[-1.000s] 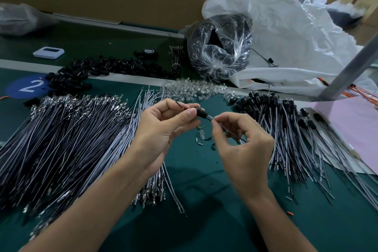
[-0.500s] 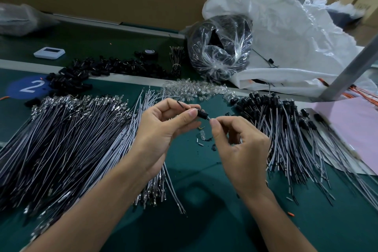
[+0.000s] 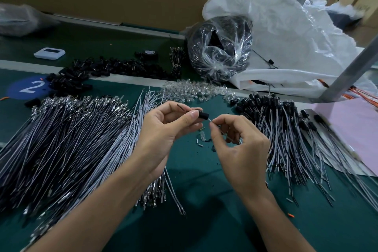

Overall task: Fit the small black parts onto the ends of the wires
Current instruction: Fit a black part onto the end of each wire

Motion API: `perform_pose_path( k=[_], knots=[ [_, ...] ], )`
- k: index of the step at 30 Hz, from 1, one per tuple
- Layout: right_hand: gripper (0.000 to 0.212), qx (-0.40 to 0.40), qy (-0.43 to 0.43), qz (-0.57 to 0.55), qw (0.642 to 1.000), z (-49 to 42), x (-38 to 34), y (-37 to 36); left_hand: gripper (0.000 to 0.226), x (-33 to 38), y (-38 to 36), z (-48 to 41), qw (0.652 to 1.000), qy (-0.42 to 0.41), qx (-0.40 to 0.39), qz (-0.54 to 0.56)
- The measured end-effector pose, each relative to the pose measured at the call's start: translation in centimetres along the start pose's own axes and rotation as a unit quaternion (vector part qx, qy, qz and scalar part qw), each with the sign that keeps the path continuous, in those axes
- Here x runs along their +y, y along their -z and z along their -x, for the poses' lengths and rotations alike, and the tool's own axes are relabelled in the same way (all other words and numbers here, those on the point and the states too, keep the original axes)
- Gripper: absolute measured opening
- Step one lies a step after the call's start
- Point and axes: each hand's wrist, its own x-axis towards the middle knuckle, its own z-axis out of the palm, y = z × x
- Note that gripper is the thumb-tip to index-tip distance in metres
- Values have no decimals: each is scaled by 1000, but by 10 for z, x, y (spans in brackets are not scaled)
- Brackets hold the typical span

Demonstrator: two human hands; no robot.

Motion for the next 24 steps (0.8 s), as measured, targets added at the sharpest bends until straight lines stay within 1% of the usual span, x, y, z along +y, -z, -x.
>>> perform_pose_path(
  k=[5, 11, 20, 24],
  knots=[
    [3, -8, 0, 3, 1000, 0, -1, -1, 28, 0, -1, 0, 1000, 2, 14, -3],
    [5, 2, -12, 0, 1000, -1, -2, -1, 23, -2, 0, -1, 1000, -17, 21, -10],
    [14, -26, -20, -10, 999, -2, 0, -1, 20, -1, 2, -2, 1000, -25, -4, -15],
    [12, -36, -25, -25, 999, -2, 1, 0, 19, 1, 2, -2, 999, -31, -10, -30]
  ],
)
